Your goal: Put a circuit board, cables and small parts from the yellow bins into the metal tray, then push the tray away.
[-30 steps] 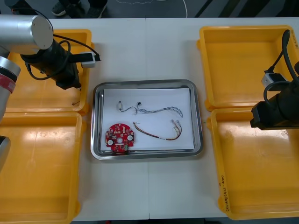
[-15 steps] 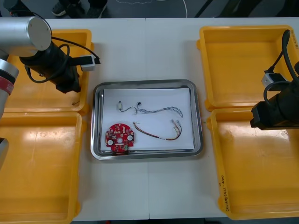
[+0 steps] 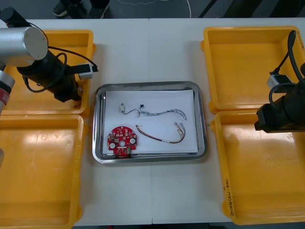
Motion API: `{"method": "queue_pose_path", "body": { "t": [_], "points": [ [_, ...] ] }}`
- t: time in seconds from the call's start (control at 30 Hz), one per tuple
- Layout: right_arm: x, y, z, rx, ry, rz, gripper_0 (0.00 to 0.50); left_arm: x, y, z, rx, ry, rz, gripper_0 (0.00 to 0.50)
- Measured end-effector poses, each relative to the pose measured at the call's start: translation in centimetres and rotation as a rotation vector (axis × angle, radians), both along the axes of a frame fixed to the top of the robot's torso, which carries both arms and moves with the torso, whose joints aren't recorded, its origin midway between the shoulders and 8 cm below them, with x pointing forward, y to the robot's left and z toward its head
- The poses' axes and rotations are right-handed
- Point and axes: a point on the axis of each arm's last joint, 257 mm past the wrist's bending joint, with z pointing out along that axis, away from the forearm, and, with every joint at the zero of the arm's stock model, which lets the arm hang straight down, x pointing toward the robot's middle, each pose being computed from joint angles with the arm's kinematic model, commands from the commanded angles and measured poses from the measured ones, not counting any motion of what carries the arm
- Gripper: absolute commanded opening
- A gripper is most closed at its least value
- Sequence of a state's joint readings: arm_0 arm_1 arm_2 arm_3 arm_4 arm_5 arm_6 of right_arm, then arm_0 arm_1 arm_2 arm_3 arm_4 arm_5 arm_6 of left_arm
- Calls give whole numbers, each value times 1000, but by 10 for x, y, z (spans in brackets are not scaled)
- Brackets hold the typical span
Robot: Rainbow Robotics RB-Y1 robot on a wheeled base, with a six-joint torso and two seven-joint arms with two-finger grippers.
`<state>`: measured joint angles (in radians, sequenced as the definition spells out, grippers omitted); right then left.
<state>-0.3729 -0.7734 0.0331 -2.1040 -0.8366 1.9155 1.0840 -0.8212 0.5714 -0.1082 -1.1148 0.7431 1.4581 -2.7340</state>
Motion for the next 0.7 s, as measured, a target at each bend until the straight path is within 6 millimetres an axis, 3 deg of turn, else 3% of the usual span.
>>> {"method": "queue_pose_path", "body": {
  "t": [0.7],
  "points": [
    [0,0,0,0,0,0,500,7,1,3,-4,-34,5,500]
  ]
}}
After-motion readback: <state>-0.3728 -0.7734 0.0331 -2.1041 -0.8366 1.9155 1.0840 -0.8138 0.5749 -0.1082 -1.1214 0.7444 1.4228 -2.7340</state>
